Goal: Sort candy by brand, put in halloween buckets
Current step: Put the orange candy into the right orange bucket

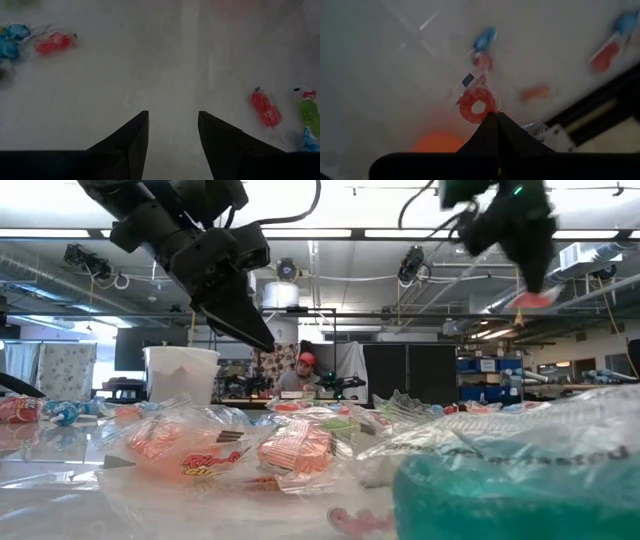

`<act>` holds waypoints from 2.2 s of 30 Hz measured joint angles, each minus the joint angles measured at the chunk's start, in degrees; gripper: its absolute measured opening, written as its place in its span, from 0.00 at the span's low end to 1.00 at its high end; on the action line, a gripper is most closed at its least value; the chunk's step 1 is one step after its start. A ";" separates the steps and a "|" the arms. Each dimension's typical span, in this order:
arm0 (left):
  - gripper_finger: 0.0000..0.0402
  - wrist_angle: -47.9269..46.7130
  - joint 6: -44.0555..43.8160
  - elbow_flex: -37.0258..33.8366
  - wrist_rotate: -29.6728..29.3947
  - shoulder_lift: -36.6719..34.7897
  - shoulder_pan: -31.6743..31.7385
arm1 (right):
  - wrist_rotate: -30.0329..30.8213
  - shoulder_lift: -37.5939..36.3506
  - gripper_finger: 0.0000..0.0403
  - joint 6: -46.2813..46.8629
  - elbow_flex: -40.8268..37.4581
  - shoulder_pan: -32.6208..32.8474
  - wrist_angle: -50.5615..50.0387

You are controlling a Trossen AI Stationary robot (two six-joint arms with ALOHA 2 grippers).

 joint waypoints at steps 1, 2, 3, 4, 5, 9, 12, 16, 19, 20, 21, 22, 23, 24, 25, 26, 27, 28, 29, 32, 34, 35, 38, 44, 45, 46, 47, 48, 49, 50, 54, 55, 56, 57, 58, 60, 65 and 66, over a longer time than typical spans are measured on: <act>0.44 -0.02 -0.05 0.00 -0.01 0.00 0.00 | -0.01 -0.99 0.00 3.01 -0.58 2.27 -0.85; 0.44 0.01 -0.07 0.00 -0.05 0.00 0.00 | -0.05 -1.94 0.00 6.10 -1.41 4.69 -1.68; 0.44 -0.01 -0.07 0.00 -0.11 0.00 -0.01 | -0.46 -2.72 0.00 8.96 -2.26 7.21 -2.36; 0.44 0.00 -0.07 0.00 -0.15 0.00 -0.09 | -1.34 -3.50 0.00 11.34 -3.30 9.83 -2.57; 0.44 0.01 -0.08 0.00 -0.15 0.00 -0.11 | -2.82 -4.22 0.00 13.50 -4.39 12.35 -2.65; 0.44 -0.01 -1.54 0.00 -0.13 0.00 -0.26 | -8.77 -6.71 0.00 21.62 -7.91 21.81 -2.49; 0.44 0.01 -2.83 0.00 -0.34 0.00 -0.90 | -10.76 -7.92 0.00 28.12 -9.49 27.99 -2.32; 0.44 -0.03 -2.89 0.00 -2.33 0.00 -2.58 | -11.42 -8.79 0.01 36.14 -10.98 34.63 -0.44; 0.44 -0.03 -2.90 0.00 -2.95 0.00 -3.46 | -12.10 -8.80 0.01 39.05 -12.87 38.50 3.86; 0.44 -0.03 -2.90 0.00 -2.99 0.00 -3.65 | -11.90 -8.74 0.01 39.39 -13.38 39.51 5.32; 0.44 -0.03 -2.89 0.00 -3.05 0.00 -3.80 | -11.24 -8.61 0.01 39.63 -13.87 40.32 6.64; 0.44 -0.02 -2.89 0.00 -3.11 0.00 -3.88 | -10.42 -8.41 0.03 39.76 -14.34 40.99 7.62; 0.44 0.02 -2.86 0.00 -3.13 0.00 -3.89 | -9.77 -8.15 0.04 39.75 -14.61 41.52 8.02; 0.44 0.12 -2.81 0.00 -3.13 0.00 -3.87 | -9.29 -7.87 0.06 39.78 -14.79 41.95 8.07; 0.44 0.26 -2.81 0.00 -3.13 0.00 -3.87 | -8.99 -7.63 0.09 39.82 -14.79 42.19 7.72; 0.44 0.46 -2.78 0.00 -3.13 0.00 -3.87 | -8.94 -7.48 0.12 39.84 -14.82 42.28 7.67; 0.44 0.54 -2.78 0.00 -3.13 0.00 -3.87 | -8.94 -7.41 0.15 39.83 -14.74 42.34 7.75; 0.44 0.51 -2.76 0.00 -3.13 0.00 -3.87 | -8.94 -7.36 0.18 39.74 -14.54 42.35 7.74; 0.44 0.47 -2.74 0.00 -3.13 0.00 -3.87 | -8.95 -7.37 0.21 39.50 -14.25 42.33 7.78; 0.44 0.50 -2.70 0.00 -3.70 0.00 -3.88 | -8.94 -7.38 0.29 37.84 -12.68 42.01 7.18; 0.44 0.46 -2.76 0.00 -4.09 0.00 -3.87 | -8.68 -7.38 0.32 36.79 -11.18 41.32 6.19; 0.44 0.49 -2.76 0.00 -4.52 0.00 -3.87 | -7.69 -7.38 0.34 35.90 -10.36 40.73 5.49; 0.44 1.04 -2.78 0.00 -5.30 0.00 -3.87 | 0.00 -7.38 0.35 32.25 -7.84 37.97 4.23; 0.44 4.71 -2.69 0.02 -5.90 0.97 -3.87 | 20.87 -7.25 0.31 28.31 -6.43 26.63 3.28; 0.44 5.23 -2.59 0.02 -5.90 1.78 -3.87 | 23.71 -7.06 0.30 28.24 -6.68 23.62 3.22; 0.44 6.33 -2.56 0.02 -5.90 2.71 -3.87 | 25.86 -6.87 0.29 27.67 -7.08 20.55 3.18; 0.44 7.27 -2.54 0.02 -5.90 3.74 -3.87 | 27.28 -6.75 0.28 26.56 -7.68 17.28 3.48; 0.44 7.87 -2.52 0.02 -5.90 4.92 -3.87 | 28.08 -6.67 0.27 25.10 -8.49 14.18 4.28; 0.44 8.47 -2.51 0.02 -5.90 6.07 -3.87 | 28.60 -6.50 0.25 23.21 -9.30 11.01 5.67; 0.44 8.85 -2.36 0.02 -5.90 7.25 -3.87 | 28.88 -6.38 0.24 20.75 -10.10 7.84 7.68; 0.44 10.61 -1.13 0.02 -5.24 11.53 -3.85 | 26.32 -4.89 0.22 8.68 -13.11 -3.74 18.49; 0.44 11.44 -1.11 0.02 -5.13 12.29 -3.68 | 25.14 -4.24 0.22 5.39 -13.67 -6.48 21.65; 0.44 11.98 -1.12 0.02 -5.05 12.89 -3.51 | 23.83 -3.39 0.23 2.18 -14.05 -8.92 24.57; 0.44 12.08 -1.11 0.02 -4.85 13.08 -3.30 | 22.82 -2.38 0.23 -1.05 -14.24 -11.10 27.23; 0.44 11.82 -1.10 0.02 -4.62 13.11 -3.05 | 22.05 -1.31 0.24 -3.91 -14.31 -13.31 29.78; 0.44 11.45 -1.11 0.02 -4.39 12.66 -2.59 | 21.36 1.05 0.25 -8.54 -14.31 -17.17 33.87; 0.44 2.77 -1.05 0.02 -5.72 6.58 -1.74 | 19.80 8.12 0.27 -13.67 -14.34 -25.15 37.74; 0.44 1.13 -0.95 0.02 -7.01 5.16 -1.69 | 19.93 9.90 0.28 -14.25 -14.34 -26.44 38.16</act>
